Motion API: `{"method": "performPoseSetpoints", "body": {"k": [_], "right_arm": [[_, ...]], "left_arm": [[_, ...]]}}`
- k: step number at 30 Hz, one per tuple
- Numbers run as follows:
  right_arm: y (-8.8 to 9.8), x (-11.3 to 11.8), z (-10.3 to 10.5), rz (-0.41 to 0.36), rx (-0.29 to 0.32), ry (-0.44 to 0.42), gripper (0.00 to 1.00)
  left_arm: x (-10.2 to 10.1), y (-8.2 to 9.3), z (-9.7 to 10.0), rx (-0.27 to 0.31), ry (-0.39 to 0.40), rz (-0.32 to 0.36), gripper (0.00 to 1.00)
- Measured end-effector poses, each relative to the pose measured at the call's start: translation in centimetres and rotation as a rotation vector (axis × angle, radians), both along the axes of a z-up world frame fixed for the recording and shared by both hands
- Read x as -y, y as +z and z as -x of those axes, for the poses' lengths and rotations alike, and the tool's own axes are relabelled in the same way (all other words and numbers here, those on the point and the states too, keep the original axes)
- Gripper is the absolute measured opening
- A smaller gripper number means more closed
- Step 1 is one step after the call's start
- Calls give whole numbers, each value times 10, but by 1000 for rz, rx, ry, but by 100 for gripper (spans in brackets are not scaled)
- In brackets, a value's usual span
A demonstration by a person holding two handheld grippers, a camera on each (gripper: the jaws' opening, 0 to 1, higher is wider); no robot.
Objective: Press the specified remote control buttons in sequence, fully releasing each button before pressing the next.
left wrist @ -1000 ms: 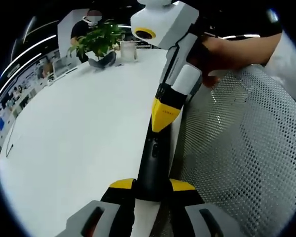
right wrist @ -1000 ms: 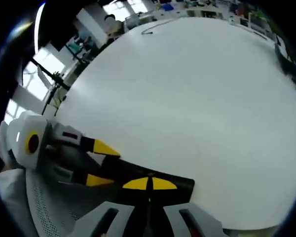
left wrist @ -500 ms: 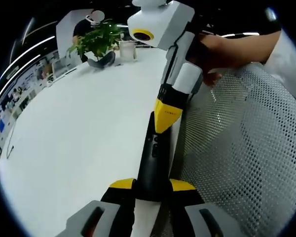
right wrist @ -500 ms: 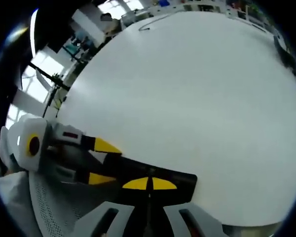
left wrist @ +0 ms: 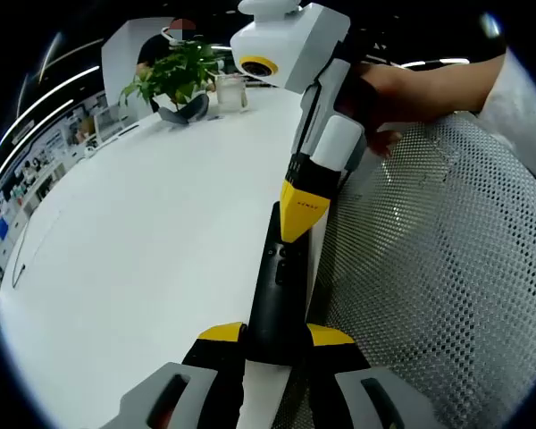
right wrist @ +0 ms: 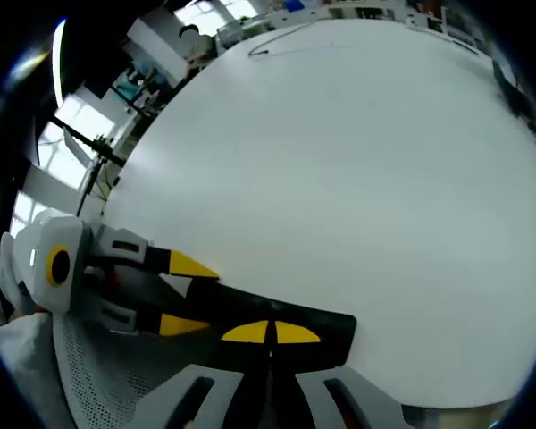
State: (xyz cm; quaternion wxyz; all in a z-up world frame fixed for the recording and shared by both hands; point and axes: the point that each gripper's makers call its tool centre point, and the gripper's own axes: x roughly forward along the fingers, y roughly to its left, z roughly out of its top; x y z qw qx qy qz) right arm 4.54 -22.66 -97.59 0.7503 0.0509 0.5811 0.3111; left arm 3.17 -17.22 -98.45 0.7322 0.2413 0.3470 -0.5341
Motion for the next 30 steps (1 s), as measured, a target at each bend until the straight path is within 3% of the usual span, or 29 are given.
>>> {"method": "performPoseSetpoints", "body": {"k": [3,7,18,25,30], "right_arm": [[-1,0,0,8,4,-1,0],[-3,3,-1,-35,-40,-40,0],[0,2,4,-56,-46,-28,0],[1,3,12,-4,-89,-16,0],[1,12,10,24,-102,-56,0]], "left_arm": [[0,0,0,5,-5,2,25],[1,0,1,6,-7,1,25],[2,0,4,8,-9,1,25],[2,0,5,10,-13,0,25],[2,0,5,10,-12,1,25]]}}
